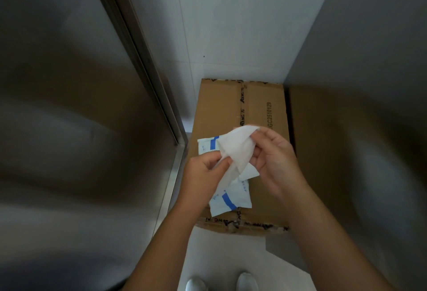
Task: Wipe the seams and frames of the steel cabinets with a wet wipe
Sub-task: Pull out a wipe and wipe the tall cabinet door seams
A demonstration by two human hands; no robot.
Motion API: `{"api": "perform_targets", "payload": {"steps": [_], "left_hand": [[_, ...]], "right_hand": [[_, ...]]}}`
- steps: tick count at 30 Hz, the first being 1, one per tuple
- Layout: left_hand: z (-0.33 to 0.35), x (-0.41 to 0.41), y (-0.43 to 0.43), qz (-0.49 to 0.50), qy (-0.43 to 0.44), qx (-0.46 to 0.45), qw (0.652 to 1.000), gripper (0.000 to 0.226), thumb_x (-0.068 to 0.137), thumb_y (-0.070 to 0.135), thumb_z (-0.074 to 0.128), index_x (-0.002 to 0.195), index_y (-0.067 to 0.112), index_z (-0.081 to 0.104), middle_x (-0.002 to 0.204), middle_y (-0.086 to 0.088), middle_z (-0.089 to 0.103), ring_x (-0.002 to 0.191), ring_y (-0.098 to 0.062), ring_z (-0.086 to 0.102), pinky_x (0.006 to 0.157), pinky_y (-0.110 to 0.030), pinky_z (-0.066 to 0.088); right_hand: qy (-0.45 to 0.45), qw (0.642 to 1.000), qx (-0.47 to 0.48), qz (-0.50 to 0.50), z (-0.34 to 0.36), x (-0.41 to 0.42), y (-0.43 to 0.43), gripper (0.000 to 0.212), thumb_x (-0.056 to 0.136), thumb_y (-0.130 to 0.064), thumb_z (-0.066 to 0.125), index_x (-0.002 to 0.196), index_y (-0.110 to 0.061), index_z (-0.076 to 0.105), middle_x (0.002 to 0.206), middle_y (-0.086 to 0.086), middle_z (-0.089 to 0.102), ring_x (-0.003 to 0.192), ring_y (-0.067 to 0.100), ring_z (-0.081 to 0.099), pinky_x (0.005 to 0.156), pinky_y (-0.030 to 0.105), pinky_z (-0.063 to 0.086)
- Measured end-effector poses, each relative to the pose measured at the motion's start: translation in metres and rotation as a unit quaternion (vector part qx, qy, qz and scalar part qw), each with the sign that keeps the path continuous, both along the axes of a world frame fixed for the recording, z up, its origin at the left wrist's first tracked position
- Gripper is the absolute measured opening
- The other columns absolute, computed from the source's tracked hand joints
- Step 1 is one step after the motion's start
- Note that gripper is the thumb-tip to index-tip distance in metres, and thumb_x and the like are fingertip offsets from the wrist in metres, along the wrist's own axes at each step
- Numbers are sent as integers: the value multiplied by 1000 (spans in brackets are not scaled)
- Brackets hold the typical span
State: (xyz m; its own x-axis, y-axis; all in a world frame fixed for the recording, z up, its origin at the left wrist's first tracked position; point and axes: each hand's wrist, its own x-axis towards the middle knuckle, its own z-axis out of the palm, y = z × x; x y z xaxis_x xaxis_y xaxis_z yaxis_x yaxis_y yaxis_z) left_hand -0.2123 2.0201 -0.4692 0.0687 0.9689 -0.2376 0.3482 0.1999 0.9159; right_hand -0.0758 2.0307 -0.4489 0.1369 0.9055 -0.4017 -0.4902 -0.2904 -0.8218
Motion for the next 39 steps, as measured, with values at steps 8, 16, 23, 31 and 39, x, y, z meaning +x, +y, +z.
{"api": "perform_targets", "payload": {"steps": [8,16,23,31,39], "left_hand": [[-11,-36,-15,64,106,-5,992,17,88,24,62,101,20,71,81,16,63,73,1,59,59,-15,47],[-30,-51,-23,3,357,71,931,27,95,22,51,114,12,66,121,-13,62,109,-26,60,113,-38,10],[-71,-59,-14,-67,464,222,855,43,57,4,87,97,3,72,97,-13,71,96,-34,66,88,-60,28],[-97,-67,-6,-110,497,261,820,68,47,4,90,110,-3,66,113,-19,65,109,-37,59,92,-62,27],[-116,-73,-1,-132,488,292,812,77,43,13,94,112,-5,64,116,-20,63,109,-39,58,90,-65,25]], "right_hand": [[-199,979,-5,30,-41,-9,-17,12,88,-8,60,94,-18,64,99,-3,70,85,7,68,72,21,54],[-575,782,187,153,-114,-10,-53,23,91,-15,51,110,-10,62,126,6,57,116,9,47,93,35,48],[-652,706,231,153,-144,-13,-60,39,78,-17,60,116,-17,50,137,15,47,123,27,47,81,31,50],[-746,587,205,239,-160,-21,-42,49,82,-29,35,121,-12,59,135,13,53,120,32,53,93,50,31],[-756,565,208,255,-166,-27,-27,47,82,-28,36,109,-6,67,116,10,65,111,27,62,90,54,43]]}}
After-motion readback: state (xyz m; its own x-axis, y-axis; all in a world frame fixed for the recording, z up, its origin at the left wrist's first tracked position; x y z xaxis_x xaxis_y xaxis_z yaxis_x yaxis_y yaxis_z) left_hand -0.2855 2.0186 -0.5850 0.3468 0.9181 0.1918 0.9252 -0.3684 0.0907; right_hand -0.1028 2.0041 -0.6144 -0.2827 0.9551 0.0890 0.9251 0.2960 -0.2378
